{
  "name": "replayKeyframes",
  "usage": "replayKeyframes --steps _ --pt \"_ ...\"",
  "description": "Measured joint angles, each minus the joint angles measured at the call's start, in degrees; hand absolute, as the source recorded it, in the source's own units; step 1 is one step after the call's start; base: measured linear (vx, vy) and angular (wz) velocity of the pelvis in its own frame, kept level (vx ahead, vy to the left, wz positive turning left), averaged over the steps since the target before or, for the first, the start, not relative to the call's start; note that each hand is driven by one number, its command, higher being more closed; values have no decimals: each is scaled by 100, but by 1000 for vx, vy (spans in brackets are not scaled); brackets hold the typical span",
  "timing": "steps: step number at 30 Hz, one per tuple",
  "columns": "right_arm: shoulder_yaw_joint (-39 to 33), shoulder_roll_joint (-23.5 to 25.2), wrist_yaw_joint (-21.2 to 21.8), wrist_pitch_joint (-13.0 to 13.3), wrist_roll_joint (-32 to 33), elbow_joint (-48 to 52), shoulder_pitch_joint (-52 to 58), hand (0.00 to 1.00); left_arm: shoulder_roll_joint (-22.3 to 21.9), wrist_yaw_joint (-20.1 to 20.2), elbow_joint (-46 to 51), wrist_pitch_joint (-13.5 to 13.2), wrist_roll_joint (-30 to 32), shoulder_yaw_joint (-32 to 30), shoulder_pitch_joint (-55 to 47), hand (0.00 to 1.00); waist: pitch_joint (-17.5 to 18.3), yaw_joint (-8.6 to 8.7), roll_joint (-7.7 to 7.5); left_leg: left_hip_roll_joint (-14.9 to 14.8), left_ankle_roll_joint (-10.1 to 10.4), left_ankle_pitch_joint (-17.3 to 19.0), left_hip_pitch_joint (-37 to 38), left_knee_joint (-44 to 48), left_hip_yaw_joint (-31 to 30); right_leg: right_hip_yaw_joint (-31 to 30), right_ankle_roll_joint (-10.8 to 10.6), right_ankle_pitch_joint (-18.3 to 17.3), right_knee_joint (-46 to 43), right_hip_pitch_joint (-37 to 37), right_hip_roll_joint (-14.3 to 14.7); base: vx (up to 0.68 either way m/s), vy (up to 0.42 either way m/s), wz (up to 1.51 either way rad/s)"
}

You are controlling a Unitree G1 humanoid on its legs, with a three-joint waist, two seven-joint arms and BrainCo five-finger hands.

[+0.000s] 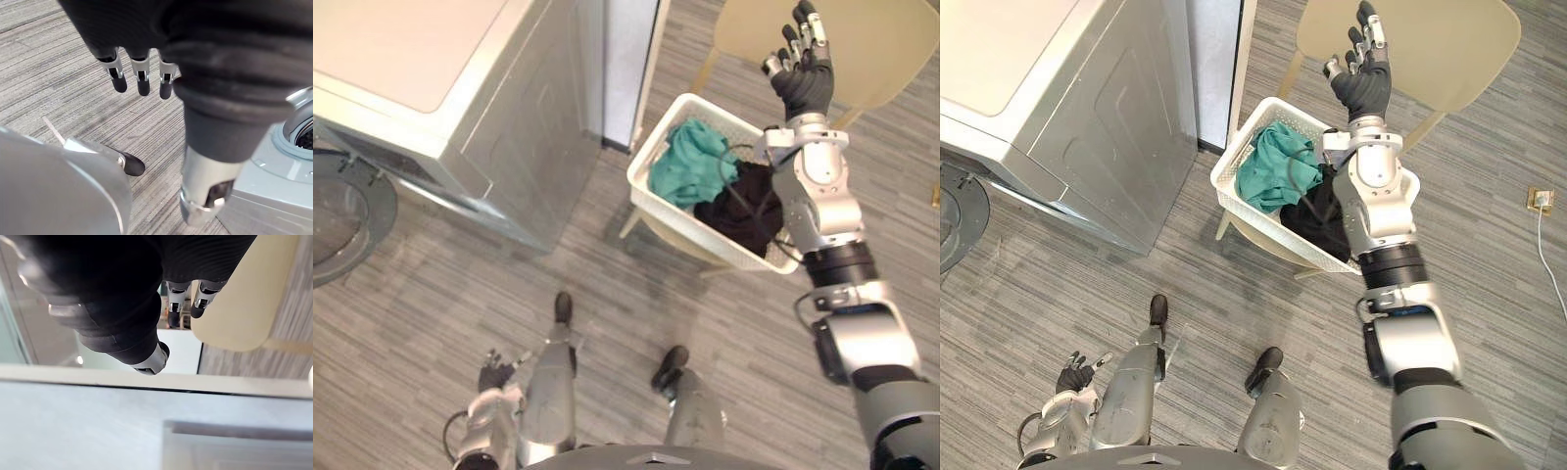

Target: Pick up the laundry basket with both hands and put the clothes into the washing machine.

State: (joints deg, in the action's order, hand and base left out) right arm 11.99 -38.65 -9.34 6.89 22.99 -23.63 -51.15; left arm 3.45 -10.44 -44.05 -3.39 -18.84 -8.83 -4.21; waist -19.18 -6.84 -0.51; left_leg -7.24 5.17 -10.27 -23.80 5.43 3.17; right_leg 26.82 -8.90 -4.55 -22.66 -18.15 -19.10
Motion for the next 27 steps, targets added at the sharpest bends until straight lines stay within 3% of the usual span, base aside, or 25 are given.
replayKeyframes --steps 7,14,21,27 --pt "1530 -1067 894 -209 -1523 -703 -516 0 110 93 -52 -22 215 -8 -134 0 -30 -64 -53 -19 -8 -79 -3 -143 -2 -17 17 61 90 -72 51 -11 -46 -2" --pt "2185 -1523 1389 -212 -2355 -1162 -768 0 261 249 87 -96 206 99 -146 0 -271 -119 -181 -11 -36 -256 -49 -443 -30 25 38 78 124 -222 62 -25 -48 2" --pt "2144 -1580 1361 -251 -2457 -1586 -816 0 337 248 347 -224 8 400 -125 0 -479 -256 -155 -11 -15 -302 -468 -378 -115 50 41 183 185 -552 102 8 -53 0" --pt "1824 -1380 1047 -378 -2561 -2046 -1031 0 315 178 520 -243 -208 504 -41 0 -693 -395 -51 -25 -23 -287 -855 -194 -164 76 62 209 174 -811 117 3 -57 2"
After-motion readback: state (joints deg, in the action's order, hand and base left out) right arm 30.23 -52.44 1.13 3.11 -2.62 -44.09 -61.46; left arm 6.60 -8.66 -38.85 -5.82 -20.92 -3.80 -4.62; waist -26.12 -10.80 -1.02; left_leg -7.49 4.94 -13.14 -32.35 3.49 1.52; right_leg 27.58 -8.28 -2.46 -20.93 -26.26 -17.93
